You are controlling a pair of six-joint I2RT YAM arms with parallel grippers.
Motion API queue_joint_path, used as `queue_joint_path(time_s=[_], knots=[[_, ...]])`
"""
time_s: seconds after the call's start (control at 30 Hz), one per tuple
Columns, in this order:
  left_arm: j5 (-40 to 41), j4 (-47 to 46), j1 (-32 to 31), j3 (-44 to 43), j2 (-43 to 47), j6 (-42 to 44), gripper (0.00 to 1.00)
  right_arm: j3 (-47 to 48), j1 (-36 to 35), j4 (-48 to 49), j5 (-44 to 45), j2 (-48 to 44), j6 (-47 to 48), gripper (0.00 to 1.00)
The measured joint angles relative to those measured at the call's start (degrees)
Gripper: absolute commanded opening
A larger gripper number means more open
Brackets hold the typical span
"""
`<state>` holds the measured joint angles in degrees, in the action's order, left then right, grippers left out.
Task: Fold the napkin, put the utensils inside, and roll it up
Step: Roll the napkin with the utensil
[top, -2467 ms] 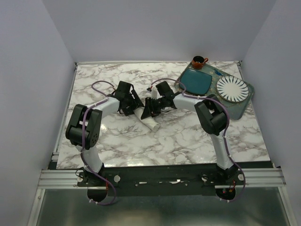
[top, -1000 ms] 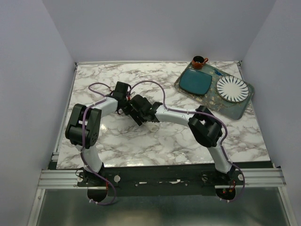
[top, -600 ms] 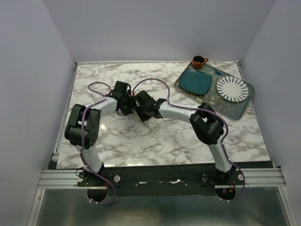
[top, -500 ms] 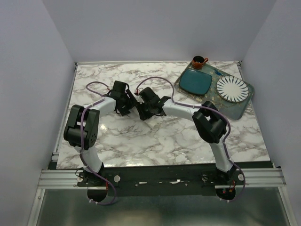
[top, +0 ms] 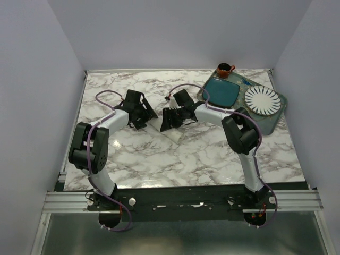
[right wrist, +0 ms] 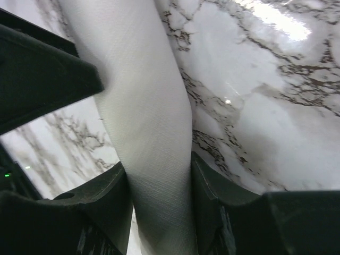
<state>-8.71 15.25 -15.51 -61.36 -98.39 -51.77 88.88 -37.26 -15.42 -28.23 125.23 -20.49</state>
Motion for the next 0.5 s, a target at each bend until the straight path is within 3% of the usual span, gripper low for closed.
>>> queue_joint_path(time_s=[0.5], knots=[[0.1, -2.0, -2.9, 0.2, -1.0, -1.9, 0.83, 0.0, 1.1, 2.5, -8.8, 2.2, -5.1, 0.53]])
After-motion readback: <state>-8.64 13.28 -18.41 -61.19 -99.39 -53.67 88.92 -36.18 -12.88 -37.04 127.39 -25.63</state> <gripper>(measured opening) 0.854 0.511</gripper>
